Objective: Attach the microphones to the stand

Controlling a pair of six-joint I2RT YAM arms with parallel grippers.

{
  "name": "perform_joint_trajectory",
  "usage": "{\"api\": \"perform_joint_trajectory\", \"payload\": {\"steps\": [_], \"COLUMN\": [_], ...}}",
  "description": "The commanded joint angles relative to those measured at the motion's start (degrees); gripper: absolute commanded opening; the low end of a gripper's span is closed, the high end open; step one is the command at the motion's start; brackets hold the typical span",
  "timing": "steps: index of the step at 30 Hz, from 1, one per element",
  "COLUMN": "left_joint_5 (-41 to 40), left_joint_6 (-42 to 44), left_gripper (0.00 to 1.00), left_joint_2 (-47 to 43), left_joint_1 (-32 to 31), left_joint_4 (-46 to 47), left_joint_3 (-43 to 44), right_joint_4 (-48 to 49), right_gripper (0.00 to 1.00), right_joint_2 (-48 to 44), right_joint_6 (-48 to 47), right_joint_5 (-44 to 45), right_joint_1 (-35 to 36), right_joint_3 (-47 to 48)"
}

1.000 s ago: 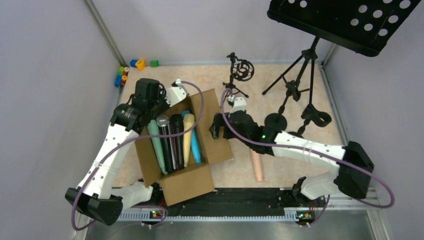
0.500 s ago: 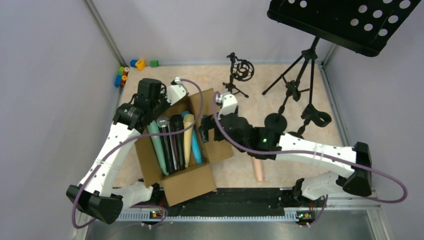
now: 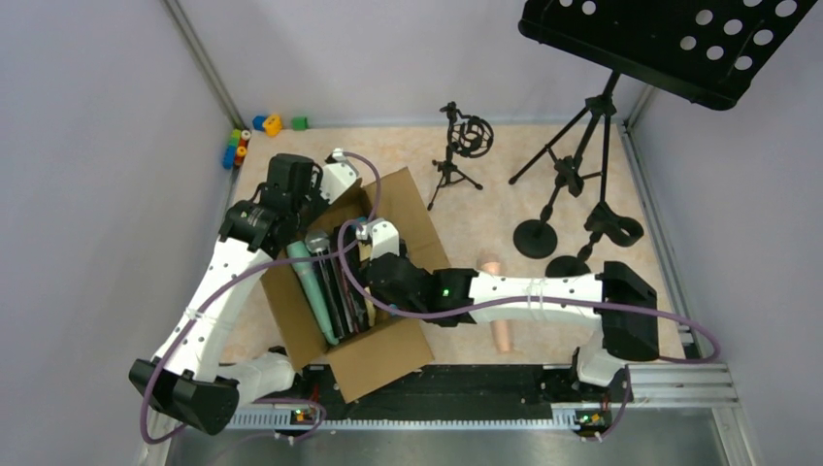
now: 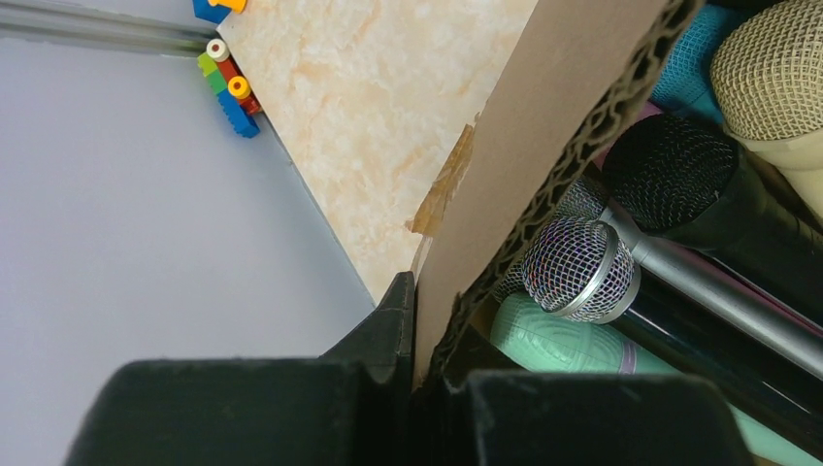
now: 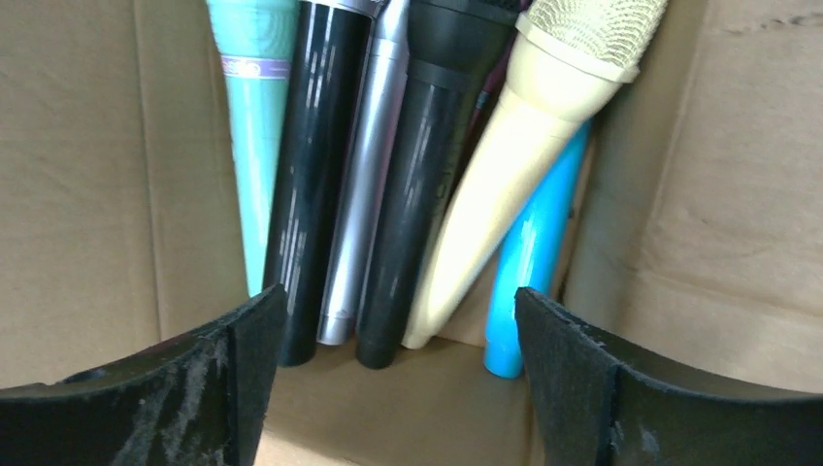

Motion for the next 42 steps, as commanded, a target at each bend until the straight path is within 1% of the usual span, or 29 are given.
{"api": "perform_joint_trajectory", "payload": {"steps": [1,4,10,17,26,31,34,36,40,42], "left_joint_5": [1.6,1.4,1.0,1.2,1.0,1.0,1.1,1.2,1.1,0.9], "left_joint_6": [-4.6,-4.7,-4.2,-4.0,-3.5,-3.2,-3.1,-3.1,-2.7,-2.6], "left_gripper": [0.0,0.0,0.0,0.0,0.0,0.0,0.0,0.0,0.0,0.0], "left_joint_2": [-1.5,-1.6,-1.2,-0.5,-0.8,-0.9,-0.9,-0.8,-1.0,-1.0], "left_joint_1": [0.0,0.0,0.0,0.0,-0.1,-0.1,-0.1,0.0,0.0,-0.1], "left_joint_4": [5.3,4.8,4.9,5.1,5.2,5.4,5.4,5.2,5.3,5.5], "left_joint_3": [3.4,3.4,4.0,4.6,4.8,4.9,5.2,5.5,5.4,5.1], "right_joint_4": [6.0,5.4,9.8,12.2,14.1,14.0,14.3,14.4,14.6,15.2], "right_gripper": [0.79,0.75,0.71,0.7,0.69,0.63,0.61,0.57,0.35,0.27], "right_joint_2": [1.5,3.1,5.3,9.7,14.9,17.8,18.8,19.3,17.3,14.5], "right_joint_6": [-2.9,-3.0,-2.4,-2.4,-2.2,-1.7,-1.6,-1.6,-1.6,-2.0], "right_joint_5": [-2.5,-0.9,-1.7,-6.3,-7.9,-9.9,-10.9,-11.4,-11.3,-11.0], "right_joint_1": [0.1,0.0,0.0,0.0,-0.6,-1.6,-1.7,-1.8,-2.0,-2.0], "right_joint_3": [0.5,2.0,2.1,3.4,5.1,5.7,5.4,5.5,4.6,3.1]}}
